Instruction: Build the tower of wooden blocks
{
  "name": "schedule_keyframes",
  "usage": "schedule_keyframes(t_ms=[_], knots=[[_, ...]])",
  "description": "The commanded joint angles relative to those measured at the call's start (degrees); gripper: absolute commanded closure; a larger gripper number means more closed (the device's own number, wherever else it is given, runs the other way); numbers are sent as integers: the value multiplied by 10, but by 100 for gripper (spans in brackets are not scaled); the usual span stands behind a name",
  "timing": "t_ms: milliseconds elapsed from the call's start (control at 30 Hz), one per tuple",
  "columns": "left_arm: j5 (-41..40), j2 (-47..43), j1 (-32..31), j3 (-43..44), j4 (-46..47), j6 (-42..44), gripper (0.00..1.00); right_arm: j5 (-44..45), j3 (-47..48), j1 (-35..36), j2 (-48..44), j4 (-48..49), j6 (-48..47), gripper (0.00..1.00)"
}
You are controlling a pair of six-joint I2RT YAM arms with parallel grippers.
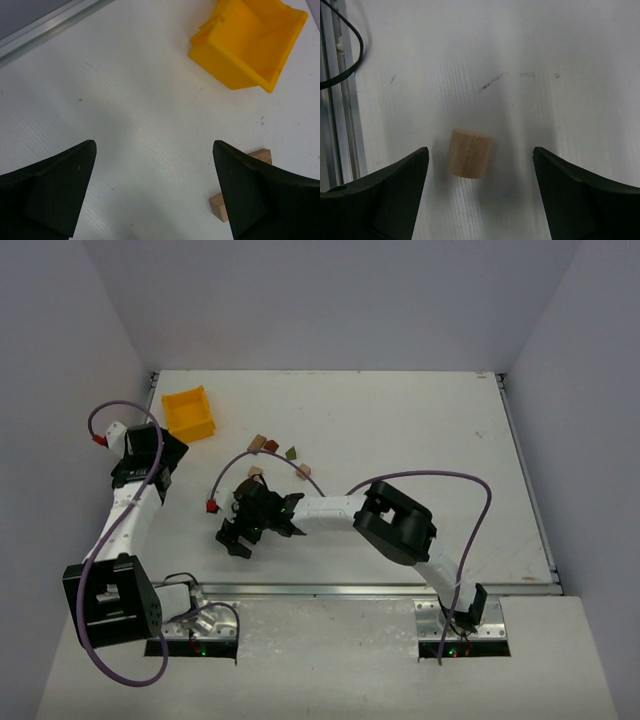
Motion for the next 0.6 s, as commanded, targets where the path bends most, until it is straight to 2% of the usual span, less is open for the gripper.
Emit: schedule_keyframes(t_ms=[0, 33, 133, 233, 400, 567], knots=[[18, -27, 22, -8, 25, -4, 0, 7, 5, 30, 1, 22, -50, 16], [20, -29, 23, -10, 27, -4, 0, 17, 1, 34, 5, 27, -48, 18], [21, -36, 26, -15, 25, -1, 0, 60, 19, 42, 24, 28, -32, 37], [5, -42, 28, -14, 14, -3, 0, 129, 22, 45, 31, 31, -8, 61], [14, -52, 27, -24, 24, 2, 0, 139, -28, 47, 11, 83, -8, 73], [41, -60, 27, -30, 32, 13, 0, 171, -49, 44, -15, 103, -14, 80]])
